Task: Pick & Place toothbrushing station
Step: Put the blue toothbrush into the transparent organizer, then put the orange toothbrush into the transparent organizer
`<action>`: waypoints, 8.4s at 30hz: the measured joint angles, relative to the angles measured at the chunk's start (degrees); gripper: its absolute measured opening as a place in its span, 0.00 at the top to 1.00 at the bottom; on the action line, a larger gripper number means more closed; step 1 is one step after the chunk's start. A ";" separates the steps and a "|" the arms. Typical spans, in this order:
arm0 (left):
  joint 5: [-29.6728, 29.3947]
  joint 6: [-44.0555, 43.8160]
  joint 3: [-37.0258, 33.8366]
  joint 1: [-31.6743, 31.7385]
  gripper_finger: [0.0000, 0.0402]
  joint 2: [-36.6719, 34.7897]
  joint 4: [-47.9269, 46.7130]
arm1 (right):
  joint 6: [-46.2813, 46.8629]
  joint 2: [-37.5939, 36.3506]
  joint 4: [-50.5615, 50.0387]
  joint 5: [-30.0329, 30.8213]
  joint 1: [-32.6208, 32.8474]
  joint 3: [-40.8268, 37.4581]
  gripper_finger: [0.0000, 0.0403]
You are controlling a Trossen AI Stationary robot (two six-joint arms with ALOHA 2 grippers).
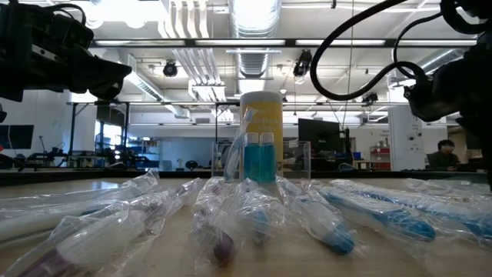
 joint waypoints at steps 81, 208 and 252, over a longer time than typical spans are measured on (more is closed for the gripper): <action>-0.94 0.45 -0.02 0.00 0.96 0.00 0.39 | -76.83 7.56 102.32 0.37 -45.44 -21.68 0.96; -0.73 -9.40 -0.02 0.01 0.97 0.04 -4.15 | -41.03 -7.04 1.86 13.13 -8.67 12.04 0.97; -2.61 -7.28 -0.03 0.00 0.98 0.04 -4.11 | -94.59 -17.62 97.58 24.51 -31.67 -25.66 0.97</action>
